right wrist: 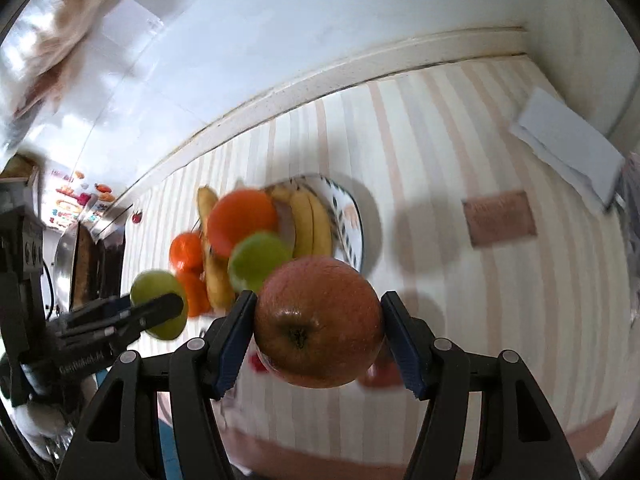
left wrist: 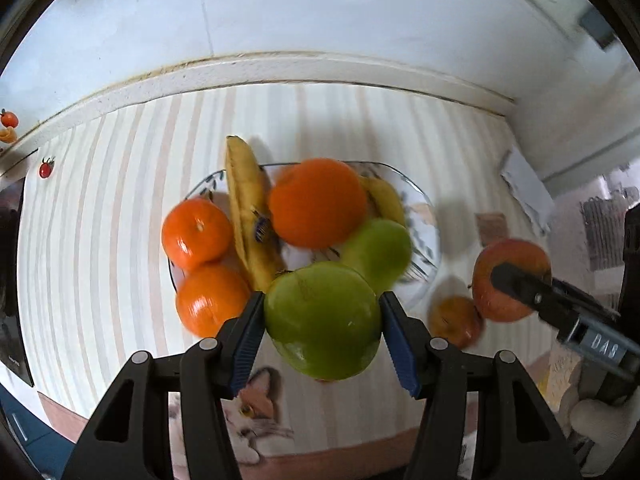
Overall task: Organize fruits
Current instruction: 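Place the green apple on the plate with the left tool while the right tool places the red apple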
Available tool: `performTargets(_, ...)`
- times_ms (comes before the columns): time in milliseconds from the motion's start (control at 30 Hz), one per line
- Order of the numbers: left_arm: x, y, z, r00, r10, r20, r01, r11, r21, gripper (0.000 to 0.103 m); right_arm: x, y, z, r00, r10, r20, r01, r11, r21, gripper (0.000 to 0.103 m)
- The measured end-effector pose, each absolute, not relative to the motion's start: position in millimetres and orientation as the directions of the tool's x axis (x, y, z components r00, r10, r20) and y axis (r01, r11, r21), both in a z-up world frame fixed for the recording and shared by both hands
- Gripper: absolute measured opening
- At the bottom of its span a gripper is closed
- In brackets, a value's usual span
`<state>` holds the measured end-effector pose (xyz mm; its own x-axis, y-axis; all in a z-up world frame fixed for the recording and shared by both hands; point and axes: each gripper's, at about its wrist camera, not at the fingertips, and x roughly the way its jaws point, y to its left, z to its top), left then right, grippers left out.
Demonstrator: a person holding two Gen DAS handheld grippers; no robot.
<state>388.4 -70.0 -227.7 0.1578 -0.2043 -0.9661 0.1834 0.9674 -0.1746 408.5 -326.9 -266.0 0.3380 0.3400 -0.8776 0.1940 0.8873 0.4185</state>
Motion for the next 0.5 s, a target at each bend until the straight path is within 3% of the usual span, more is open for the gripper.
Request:
performTargets(233, 424, -68, -263, 0.058, -0.206, -0.977, 0.135, 0.971, -0.197, 0.055, 479, -320, -308, 0.266, 0.310, -0.913, 0.206, 0.907, 0.368, 0.066)
performTargets(500, 430, -65, -278, 0.021, -0.203, -0.979, 0.090, 0.976, -0.200, 0.056, 505, -309, -325, 0.249, 0.240, -0.938, 0.173, 0.942, 0.287, 0.066)
